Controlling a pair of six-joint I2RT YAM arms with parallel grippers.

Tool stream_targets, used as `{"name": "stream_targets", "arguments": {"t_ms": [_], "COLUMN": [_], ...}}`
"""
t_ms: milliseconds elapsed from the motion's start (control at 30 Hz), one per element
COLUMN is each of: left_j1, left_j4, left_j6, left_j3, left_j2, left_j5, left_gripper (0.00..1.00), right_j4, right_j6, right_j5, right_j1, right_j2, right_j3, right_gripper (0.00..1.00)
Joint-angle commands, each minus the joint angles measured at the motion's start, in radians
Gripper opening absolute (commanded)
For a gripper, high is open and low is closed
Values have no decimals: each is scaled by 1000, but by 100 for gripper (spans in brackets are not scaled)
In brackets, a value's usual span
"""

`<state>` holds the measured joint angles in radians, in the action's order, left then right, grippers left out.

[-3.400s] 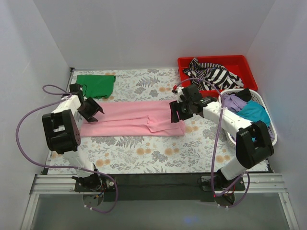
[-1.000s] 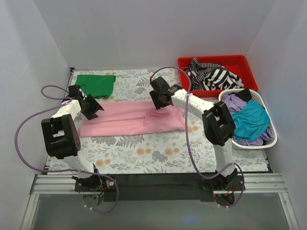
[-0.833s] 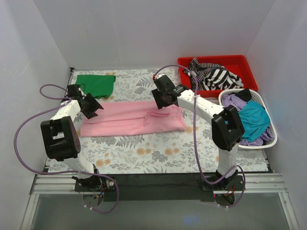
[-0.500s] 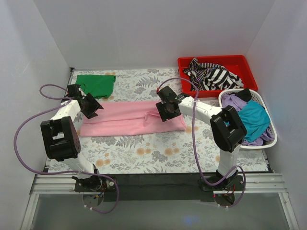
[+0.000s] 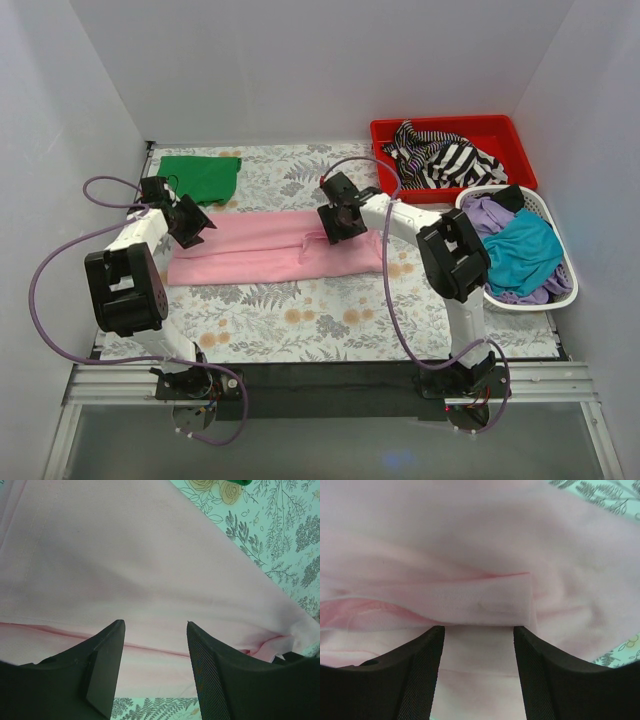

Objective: Fold and stack the t-shirts
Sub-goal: Fold the tshirt

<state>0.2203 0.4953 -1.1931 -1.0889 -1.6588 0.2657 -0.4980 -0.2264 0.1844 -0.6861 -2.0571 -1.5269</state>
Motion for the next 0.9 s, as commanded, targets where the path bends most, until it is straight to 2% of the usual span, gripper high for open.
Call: {"name": "stream_targets", "arguments": {"t_ms": [0,467,700,733,867], "left_j1": [2,4,2,2,2], "left_j4": [-6,-11,-112,-113,-120], "left_j6": [15,13,9,3,4], "left_j3": [4,6,1,-9,-29], "left_j2": [36,34,48,38,-18], "left_j5": [-17,-19,107,107,64], "left_gripper": [51,51,53,53,53], "right_j4": [15,-86,-73,-67,-42], "right_j6": [22,59,18,12,3], "right_j5": [24,24,50,52,32], "right_j1": [22,53,74,76,95], "right_j2": [-15,-150,36,51,74], "right_j3": [-91,-390,-164,-95,8], "right_gripper": [64,66,67,67,67]}}
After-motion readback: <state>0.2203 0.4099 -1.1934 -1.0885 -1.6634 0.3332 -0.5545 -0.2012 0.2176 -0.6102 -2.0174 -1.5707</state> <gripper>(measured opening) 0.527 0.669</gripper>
